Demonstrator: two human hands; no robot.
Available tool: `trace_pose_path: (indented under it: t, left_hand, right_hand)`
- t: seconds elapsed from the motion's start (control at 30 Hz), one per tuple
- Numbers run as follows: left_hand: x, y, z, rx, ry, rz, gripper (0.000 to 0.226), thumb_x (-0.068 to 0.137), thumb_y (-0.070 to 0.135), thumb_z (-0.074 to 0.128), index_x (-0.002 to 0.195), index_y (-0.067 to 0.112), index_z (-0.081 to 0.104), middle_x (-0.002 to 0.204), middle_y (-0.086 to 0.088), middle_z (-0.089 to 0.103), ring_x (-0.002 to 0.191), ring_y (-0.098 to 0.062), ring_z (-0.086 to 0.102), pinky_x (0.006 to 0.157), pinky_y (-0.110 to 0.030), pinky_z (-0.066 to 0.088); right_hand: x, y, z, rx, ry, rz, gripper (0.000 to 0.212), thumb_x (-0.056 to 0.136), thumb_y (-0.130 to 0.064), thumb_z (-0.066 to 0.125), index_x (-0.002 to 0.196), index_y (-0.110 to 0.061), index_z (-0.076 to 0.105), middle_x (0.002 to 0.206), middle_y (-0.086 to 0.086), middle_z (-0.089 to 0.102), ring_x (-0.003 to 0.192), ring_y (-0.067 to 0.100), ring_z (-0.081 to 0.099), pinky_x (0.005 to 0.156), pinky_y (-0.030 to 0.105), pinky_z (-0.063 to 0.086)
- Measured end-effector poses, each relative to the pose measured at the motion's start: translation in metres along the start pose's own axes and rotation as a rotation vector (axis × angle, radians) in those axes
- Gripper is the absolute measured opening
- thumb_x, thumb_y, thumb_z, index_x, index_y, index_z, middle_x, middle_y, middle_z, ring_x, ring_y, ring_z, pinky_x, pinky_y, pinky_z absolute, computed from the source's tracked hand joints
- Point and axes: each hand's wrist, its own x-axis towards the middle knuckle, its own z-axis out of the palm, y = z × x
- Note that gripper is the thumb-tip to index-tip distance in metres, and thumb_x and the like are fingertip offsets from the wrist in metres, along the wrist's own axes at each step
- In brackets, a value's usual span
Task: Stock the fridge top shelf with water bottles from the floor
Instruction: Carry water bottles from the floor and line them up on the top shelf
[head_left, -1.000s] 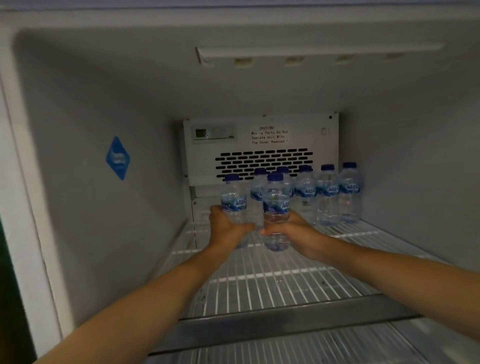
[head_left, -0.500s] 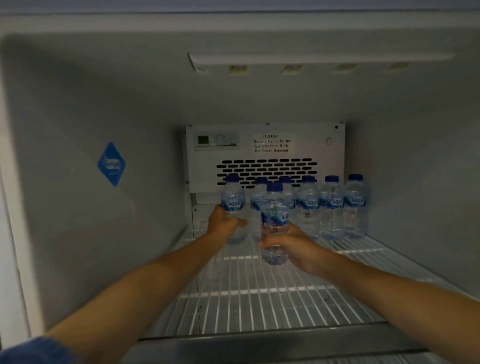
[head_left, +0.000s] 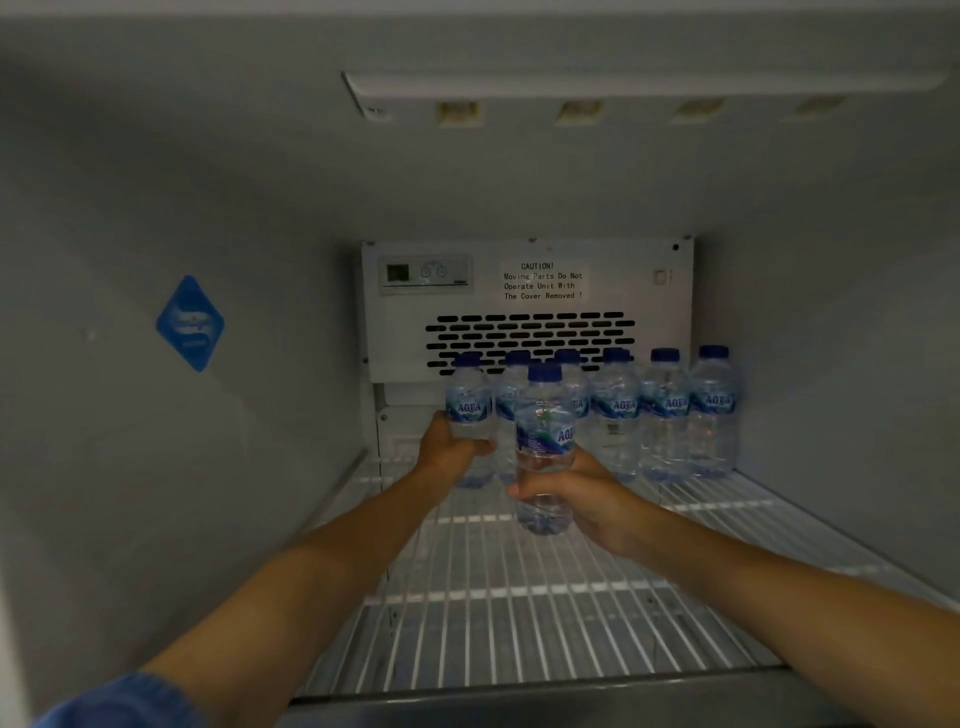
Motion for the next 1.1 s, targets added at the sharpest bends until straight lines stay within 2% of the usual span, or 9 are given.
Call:
trace_pose_path:
  t: [0.13,0.27,0.47,0.6,0.7,0.8,0.93,1.03,1.1]
  left_hand:
    - [-0.004,-0.002,-0.007,-0.022,-0.146,-0.058,0.065,0.067,0.003,0.083,0.122,0.005,0.049,0.118,-0.008,0.061,0.107,-0.022,0.059,0.067,-0.026,0.057]
    - [-0.012,-0.006,-0.008,0.092,-0.158,-0.067,0.042,0.072,-0.018,0.069,0.096,0.013,0.051,0.096,-0.003,0.055,0.096,-0.021,0.054,0.082,-0.040,0.052]
    - [-0.006,-0.013,-0.010,0.074,-0.186,-0.071,0.060,0.073,-0.014,0.071,0.122,0.006,0.043,0.092,0.001,0.055,0.098,-0.020,0.055,0.066,-0.024,0.052]
    - [0.001,-0.019,-0.011,0.115,-0.191,-0.049,0.067,0.070,-0.009,0.076,0.127,0.003,0.044,0.116,-0.018,0.061,0.099,-0.024,0.059,0.058,-0.020,0.054]
    - [0.004,-0.023,-0.012,0.125,-0.184,-0.044,0.073,0.068,-0.006,0.079,0.130,0.006,0.043,0.124,-0.020,0.057,0.108,-0.029,0.058,0.054,-0.018,0.054]
    - [0.007,-0.019,-0.014,0.171,-0.228,-0.060,0.080,0.064,0.002,0.084,0.133,0.007,0.043,0.124,-0.017,0.058,0.109,-0.027,0.059,0.063,-0.022,0.056]
    - [0.018,-0.021,-0.020,0.412,-0.303,-0.127,0.121,0.030,0.037,0.094,0.135,0.006,0.044,0.132,-0.013,0.056,0.118,-0.026,0.056,0.099,-0.040,0.050]
    - [-0.021,0.012,-0.023,0.659,-0.316,-0.172,0.098,0.065,0.012,0.083,0.144,0.001,0.027,0.141,-0.014,0.043,0.128,-0.028,0.045,0.106,-0.036,0.042]
    - [-0.035,0.023,-0.026,0.715,-0.344,-0.145,0.092,0.074,0.002,0.075,0.147,0.001,0.019,0.140,-0.011,0.041,0.130,-0.027,0.042,0.104,-0.031,0.042]
  right_hand:
    - [-0.001,-0.001,0.000,-0.003,-0.007,0.000,0.032,0.073,0.007,0.073,0.099,-0.010,0.067,0.090,0.005,0.071,0.086,0.019,0.066,0.072,0.026,0.054]
    - [-0.003,-0.002,0.001,-0.005,-0.006,0.003,0.039,0.073,0.007,0.073,0.107,-0.011,0.068,0.094,0.002,0.075,0.089,0.015,0.069,0.072,0.024,0.054]
    - [-0.002,-0.003,0.000,-0.013,-0.012,0.006,0.036,0.073,0.006,0.074,0.101,-0.016,0.070,0.091,-0.001,0.075,0.088,0.015,0.069,0.075,0.025,0.054]
    - [-0.002,-0.002,-0.001,-0.020,-0.016,0.007,0.036,0.073,0.006,0.073,0.102,-0.015,0.069,0.091,-0.002,0.075,0.089,0.015,0.068,0.076,0.025,0.053]
    - [-0.001,-0.001,-0.001,-0.038,-0.017,0.005,0.032,0.074,0.006,0.073,0.095,-0.017,0.069,0.085,-0.004,0.074,0.087,0.014,0.068,0.074,0.024,0.052]
    - [-0.002,-0.001,-0.001,-0.034,-0.020,0.003,0.034,0.075,0.002,0.074,0.104,-0.014,0.069,0.093,0.000,0.075,0.092,0.017,0.069,0.077,0.026,0.053]
    - [-0.005,-0.002,0.001,-0.009,-0.046,-0.024,0.038,0.077,-0.003,0.075,0.112,-0.014,0.065,0.100,-0.001,0.074,0.096,0.015,0.069,0.079,0.024,0.054]
    - [-0.007,-0.006,0.009,0.029,0.018,-0.020,0.037,0.080,-0.004,0.073,0.114,-0.008,0.063,0.100,0.003,0.071,0.092,0.016,0.067,0.076,0.024,0.056]
    - [-0.006,-0.008,0.018,0.053,0.098,0.005,0.040,0.079,-0.007,0.075,0.117,-0.005,0.062,0.098,0.006,0.070,0.086,0.016,0.066,0.071,0.023,0.055]
